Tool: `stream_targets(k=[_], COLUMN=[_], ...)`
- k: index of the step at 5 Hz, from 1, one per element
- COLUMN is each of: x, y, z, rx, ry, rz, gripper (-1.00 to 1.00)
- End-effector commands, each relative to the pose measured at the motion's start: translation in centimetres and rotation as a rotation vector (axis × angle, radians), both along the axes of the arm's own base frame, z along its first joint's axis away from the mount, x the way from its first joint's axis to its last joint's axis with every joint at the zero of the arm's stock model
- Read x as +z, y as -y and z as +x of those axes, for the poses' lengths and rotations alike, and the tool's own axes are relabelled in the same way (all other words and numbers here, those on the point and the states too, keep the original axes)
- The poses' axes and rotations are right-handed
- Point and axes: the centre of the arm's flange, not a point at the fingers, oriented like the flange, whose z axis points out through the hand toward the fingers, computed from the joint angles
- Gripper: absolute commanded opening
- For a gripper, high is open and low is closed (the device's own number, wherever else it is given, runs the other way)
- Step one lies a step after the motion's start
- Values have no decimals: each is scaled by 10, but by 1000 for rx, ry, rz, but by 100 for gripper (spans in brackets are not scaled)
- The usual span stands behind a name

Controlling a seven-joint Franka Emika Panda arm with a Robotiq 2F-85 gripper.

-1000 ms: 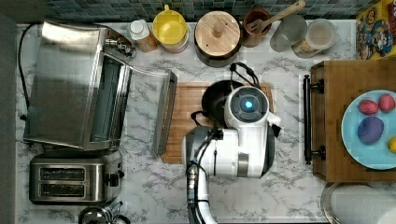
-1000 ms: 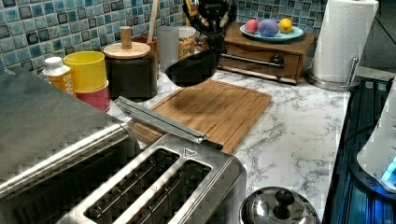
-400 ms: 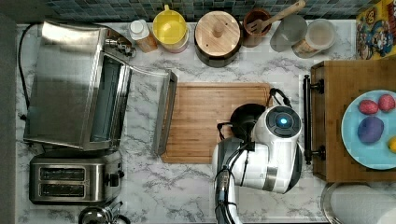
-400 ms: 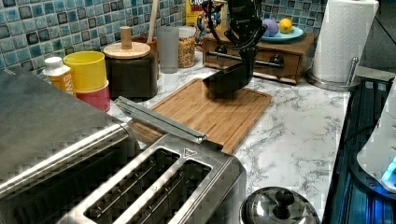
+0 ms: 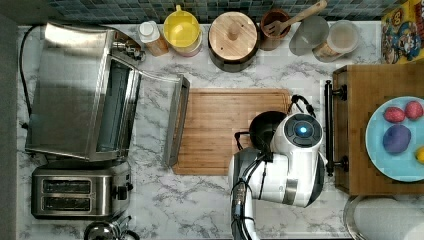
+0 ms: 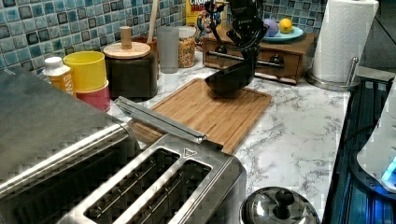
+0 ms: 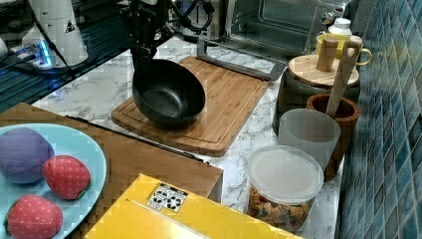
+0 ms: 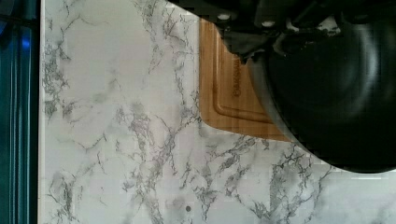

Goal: Put the bowl on the board.

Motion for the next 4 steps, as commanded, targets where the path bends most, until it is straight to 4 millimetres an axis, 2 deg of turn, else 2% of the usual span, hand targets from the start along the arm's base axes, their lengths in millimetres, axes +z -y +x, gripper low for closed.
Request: stream_targets(k=[1, 2, 4], x=[23, 15, 29], y=[-15, -17, -22], z=[62, 73, 80], rx=[75, 102, 110], ry=[78, 35, -1], rz=[-1, 25, 42], gripper=[0, 0, 0])
